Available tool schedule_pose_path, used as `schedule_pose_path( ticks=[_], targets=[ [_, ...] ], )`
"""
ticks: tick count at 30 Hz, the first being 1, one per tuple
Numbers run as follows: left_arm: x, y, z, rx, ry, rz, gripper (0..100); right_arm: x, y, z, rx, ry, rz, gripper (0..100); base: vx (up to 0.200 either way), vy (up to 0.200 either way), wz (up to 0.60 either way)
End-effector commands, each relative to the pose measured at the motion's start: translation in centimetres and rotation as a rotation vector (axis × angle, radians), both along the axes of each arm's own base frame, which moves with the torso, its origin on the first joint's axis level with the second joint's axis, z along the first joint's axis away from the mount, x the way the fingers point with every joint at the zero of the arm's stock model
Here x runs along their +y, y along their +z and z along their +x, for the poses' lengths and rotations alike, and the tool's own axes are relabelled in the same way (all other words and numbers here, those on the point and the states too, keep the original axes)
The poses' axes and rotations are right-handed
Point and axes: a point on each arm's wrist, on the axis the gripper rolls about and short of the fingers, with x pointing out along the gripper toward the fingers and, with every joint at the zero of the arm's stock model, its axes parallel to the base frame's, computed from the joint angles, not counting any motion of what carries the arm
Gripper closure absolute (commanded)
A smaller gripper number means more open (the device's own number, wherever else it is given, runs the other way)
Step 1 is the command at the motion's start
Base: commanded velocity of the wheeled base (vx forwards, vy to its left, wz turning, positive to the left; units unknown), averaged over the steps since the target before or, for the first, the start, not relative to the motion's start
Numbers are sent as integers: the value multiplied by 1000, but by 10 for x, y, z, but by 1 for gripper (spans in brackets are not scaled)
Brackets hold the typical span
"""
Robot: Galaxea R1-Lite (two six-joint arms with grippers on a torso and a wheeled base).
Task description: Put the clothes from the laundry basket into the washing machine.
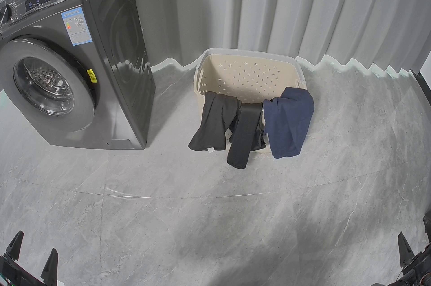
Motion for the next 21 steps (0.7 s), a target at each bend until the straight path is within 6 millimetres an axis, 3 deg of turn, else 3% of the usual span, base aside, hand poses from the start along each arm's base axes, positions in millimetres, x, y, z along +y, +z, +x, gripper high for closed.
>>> schedule_pose_path(
  ticks=[1,7,19,21],
  targets=[
    [0,-5,0,-2,0,0,0,0,-5,0,0,1,-1,0,0,0,0],
    [0,-5,0,-2,0,-2,0,0,-5,0,0,1,-1,0,0,0,0],
    [0,-5,0,-2,0,-2,0,0,-5,0,0,1,-1,0,200,0,0],
    [0,-5,0,-2,0,-3,0,0,-5,0,0,1,-1,0,0,0,0]
  ],
)
